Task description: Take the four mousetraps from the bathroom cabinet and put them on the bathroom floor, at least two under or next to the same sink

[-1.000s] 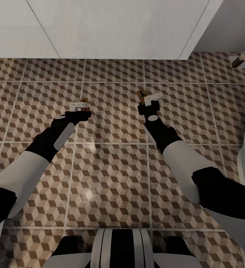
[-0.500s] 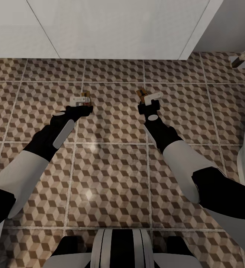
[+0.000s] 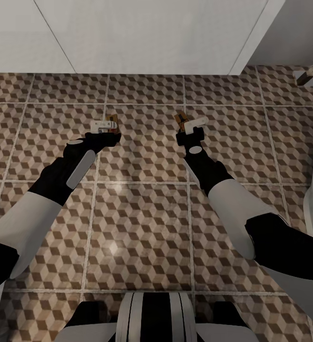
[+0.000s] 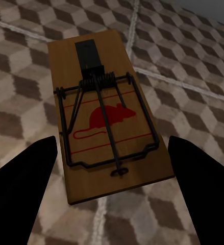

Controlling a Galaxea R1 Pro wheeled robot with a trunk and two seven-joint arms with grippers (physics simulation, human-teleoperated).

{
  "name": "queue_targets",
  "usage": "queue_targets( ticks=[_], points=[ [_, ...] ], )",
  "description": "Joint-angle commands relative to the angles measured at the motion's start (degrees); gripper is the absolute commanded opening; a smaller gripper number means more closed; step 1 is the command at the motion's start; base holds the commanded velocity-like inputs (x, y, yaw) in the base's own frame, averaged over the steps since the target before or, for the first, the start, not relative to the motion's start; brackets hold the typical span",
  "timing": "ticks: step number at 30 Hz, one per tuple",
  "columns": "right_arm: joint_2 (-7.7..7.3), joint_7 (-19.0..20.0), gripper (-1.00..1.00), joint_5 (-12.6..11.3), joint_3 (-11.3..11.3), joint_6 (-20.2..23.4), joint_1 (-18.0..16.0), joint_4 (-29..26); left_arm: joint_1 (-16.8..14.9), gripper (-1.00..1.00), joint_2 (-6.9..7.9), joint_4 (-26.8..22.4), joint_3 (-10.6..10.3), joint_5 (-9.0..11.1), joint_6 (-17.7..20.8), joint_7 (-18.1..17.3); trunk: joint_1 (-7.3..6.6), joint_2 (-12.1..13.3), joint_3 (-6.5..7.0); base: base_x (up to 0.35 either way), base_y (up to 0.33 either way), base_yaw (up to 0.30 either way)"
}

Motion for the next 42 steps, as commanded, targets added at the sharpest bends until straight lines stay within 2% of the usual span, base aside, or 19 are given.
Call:
queue_targets(
  ticks=[1, 32, 42],
  points=[
    [0.00, -0.36, -1.00, 0.47, 0.21, 0.27, -0.04, 0.02, -0.04, -1.00, 0.08, -0.08, -0.23, 0.53, 0.14, 0.49, 0.02, -0.03, -0.03, 0.000, 0.000, 0.000],
    [0.00, -0.42, -1.00, 0.62, 0.28, 0.19, -0.04, -0.06, 0.38, -1.00, 0.39, -0.39, -0.23, 0.52, 0.14, 0.49, 0.59, -0.32, -0.03, 0.000, 0.000, 0.000],
    [0.00, -0.45, -1.00, 0.65, 0.28, 0.19, -0.04, -0.06, 1.57, -1.00, 0.43, -1.27, -0.23, 0.44, 0.14, 0.72, 0.59, -0.32, -0.03, 0.000, 0.000, 0.000]
  ],
)
